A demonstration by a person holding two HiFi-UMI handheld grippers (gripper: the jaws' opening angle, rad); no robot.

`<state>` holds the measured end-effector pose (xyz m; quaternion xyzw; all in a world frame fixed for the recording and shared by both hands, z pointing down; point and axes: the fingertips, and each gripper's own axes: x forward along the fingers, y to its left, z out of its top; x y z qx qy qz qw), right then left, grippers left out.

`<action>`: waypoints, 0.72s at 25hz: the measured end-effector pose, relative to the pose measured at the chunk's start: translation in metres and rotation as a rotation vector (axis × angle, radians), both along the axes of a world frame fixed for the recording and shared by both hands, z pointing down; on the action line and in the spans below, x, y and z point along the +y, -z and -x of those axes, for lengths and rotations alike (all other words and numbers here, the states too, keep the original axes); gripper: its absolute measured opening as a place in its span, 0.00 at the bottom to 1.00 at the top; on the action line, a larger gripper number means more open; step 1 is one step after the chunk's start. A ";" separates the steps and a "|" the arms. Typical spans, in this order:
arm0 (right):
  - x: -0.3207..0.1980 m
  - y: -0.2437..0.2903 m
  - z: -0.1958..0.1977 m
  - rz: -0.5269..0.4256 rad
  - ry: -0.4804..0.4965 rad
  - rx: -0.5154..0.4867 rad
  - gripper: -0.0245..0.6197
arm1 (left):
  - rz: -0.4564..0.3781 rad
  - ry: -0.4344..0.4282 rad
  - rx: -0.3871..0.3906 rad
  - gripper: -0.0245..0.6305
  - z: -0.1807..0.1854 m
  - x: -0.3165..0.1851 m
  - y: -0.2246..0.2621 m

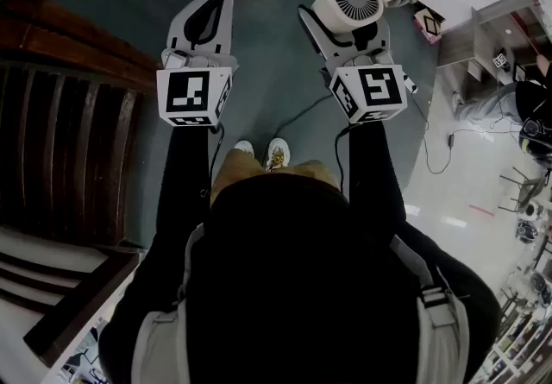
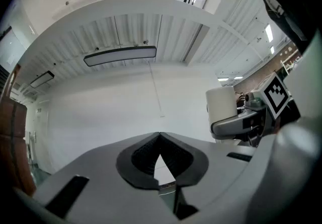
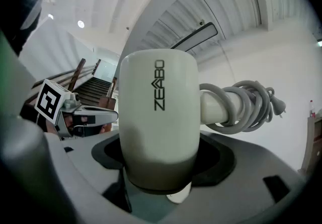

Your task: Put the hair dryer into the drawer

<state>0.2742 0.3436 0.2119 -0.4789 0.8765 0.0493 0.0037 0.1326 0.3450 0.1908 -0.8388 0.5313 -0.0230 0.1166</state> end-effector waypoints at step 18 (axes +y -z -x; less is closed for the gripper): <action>0.009 0.001 -0.010 0.003 0.001 -0.043 0.59 | 0.010 0.034 -0.014 0.06 0.002 0.017 -0.003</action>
